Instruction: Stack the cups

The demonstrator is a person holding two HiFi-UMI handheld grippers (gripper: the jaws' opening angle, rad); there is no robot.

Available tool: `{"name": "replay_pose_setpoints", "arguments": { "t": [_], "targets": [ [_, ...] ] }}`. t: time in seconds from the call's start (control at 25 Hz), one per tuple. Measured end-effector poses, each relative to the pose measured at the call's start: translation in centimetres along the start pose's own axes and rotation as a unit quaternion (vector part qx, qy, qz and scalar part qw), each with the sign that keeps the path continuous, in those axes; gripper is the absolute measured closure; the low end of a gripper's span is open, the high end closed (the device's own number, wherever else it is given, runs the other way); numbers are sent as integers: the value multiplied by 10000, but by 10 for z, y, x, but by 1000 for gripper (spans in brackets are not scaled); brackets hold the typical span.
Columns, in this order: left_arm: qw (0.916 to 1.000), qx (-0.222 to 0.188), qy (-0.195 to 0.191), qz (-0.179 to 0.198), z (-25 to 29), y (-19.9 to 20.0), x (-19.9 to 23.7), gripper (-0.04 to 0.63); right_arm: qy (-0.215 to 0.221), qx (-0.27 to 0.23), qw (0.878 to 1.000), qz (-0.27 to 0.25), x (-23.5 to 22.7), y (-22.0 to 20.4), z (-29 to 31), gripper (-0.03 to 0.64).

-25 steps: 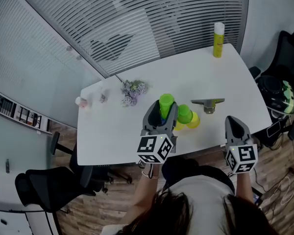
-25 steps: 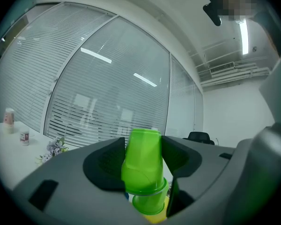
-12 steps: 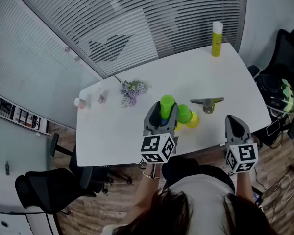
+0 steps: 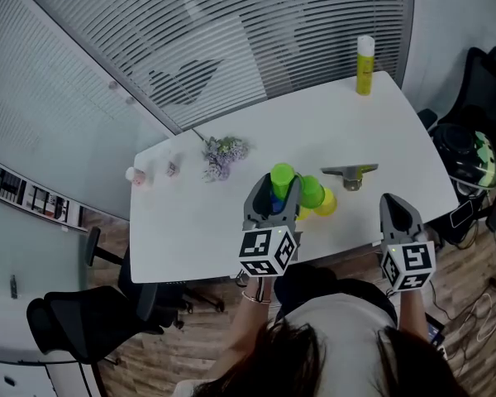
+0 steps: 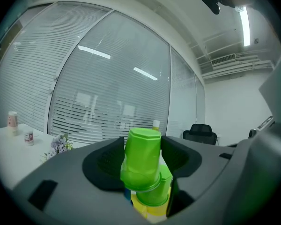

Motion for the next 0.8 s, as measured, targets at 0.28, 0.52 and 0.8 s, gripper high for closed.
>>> {"name": "replay_pose_setpoints", "arguments": {
  "t": [0.28, 0.52, 0.8],
  "targets": [
    [10000, -59, -49, 56, -2, 5, -3, 337, 10, -25, 10000, 6, 1, 0, -2, 589],
    [9998, -125, 20, 137, -7, 10, -5, 331, 124, -50, 9999, -19, 4, 1, 0, 589],
    [9993, -249, 178, 200, -22, 19, -2, 330, 353, -119, 9993, -74, 14, 5, 5, 589]
  ]
}}
Point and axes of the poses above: the fingertips, and each gripper's own axes: z forward along the fingers, x to its left, y out of its top, the point moved 4 cm from there along -z, backward along the fingers, and after that the axes turned 3 degrees about z, right-handed, at the moved point
